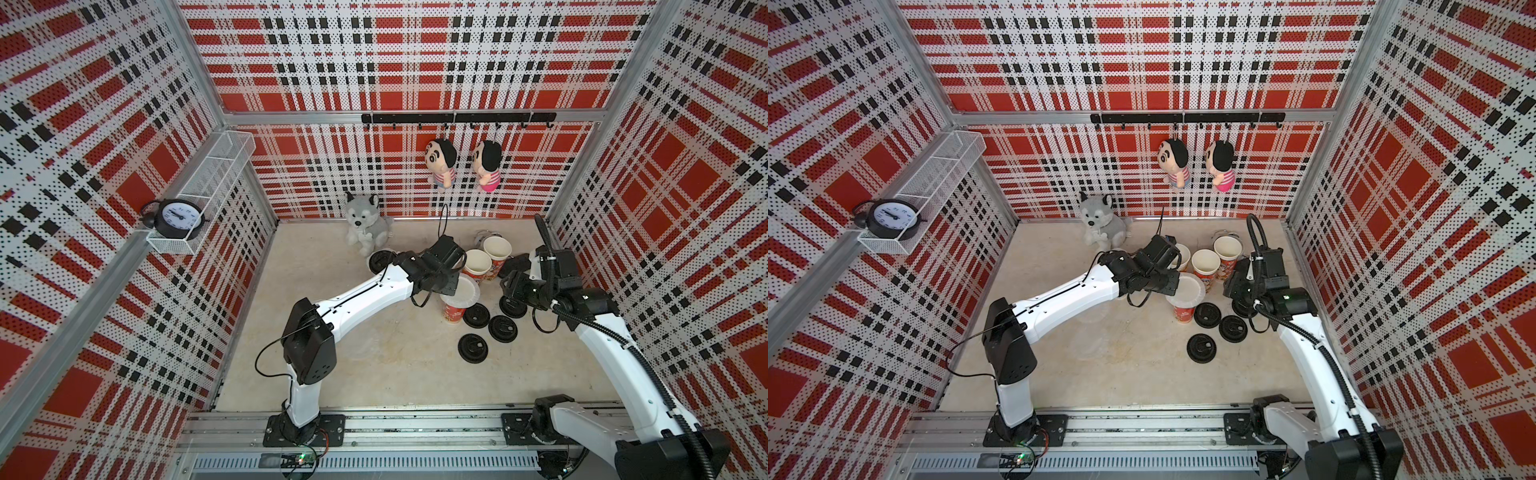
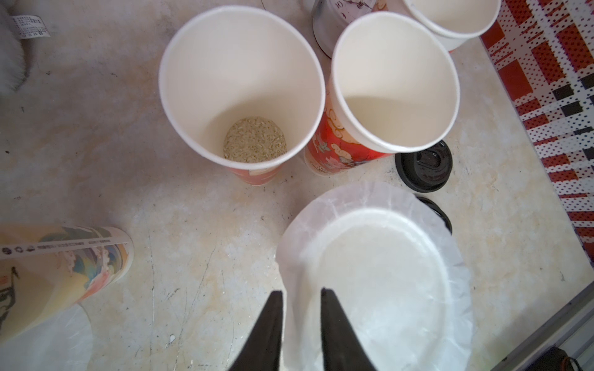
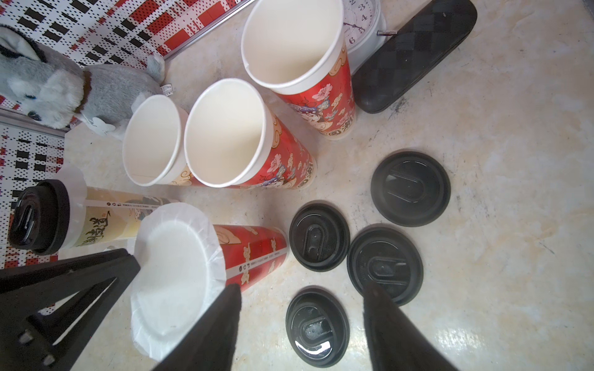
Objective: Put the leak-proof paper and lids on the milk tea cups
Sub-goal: Place the leak-proof paper at the cup, then pick up the cup lid from the center of the board.
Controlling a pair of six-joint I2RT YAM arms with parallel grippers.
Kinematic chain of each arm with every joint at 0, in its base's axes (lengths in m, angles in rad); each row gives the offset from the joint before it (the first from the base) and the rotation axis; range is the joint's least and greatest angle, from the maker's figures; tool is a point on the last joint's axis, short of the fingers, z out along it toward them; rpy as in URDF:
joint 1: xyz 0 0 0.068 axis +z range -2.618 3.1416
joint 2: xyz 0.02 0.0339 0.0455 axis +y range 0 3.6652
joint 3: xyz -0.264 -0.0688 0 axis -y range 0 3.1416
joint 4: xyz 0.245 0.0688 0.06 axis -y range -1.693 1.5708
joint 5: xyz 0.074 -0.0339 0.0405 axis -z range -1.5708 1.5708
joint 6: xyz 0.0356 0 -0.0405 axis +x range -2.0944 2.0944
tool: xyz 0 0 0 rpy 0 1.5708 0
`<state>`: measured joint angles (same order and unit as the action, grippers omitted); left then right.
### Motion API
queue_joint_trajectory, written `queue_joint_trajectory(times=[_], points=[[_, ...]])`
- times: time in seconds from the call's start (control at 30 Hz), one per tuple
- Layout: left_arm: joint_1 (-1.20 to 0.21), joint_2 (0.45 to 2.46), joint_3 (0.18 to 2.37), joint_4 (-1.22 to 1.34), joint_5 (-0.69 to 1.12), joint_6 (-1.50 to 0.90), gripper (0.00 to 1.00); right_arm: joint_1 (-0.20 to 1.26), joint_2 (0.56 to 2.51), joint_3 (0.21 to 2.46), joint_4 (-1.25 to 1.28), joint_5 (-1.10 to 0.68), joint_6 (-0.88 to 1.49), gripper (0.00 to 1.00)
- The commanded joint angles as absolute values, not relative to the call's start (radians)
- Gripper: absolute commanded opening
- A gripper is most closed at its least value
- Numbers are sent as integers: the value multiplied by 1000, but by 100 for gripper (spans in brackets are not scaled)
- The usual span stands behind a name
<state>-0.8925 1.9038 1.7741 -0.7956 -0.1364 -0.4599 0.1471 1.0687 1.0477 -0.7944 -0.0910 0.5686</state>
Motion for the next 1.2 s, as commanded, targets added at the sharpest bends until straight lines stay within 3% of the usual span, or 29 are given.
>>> queue_joint_trajectory(times=[0.0,0.33,0.6,0.8,1.17], points=[[-896,1911,1802,-808,-154,-449,31,137,1065,1031,-777,-92,560,64],[-895,1880,1839,-827,-176,-446,52,104,1109,1033,-795,-77,560,69],[-845,1691,1740,-779,-227,-434,62,-25,1266,1013,-761,-82,489,88],[-655,1491,1458,-602,-91,-436,63,-38,1461,1056,-725,-5,466,100],[-528,1417,1296,-525,-20,-409,63,-40,1700,1122,-687,54,467,99]])
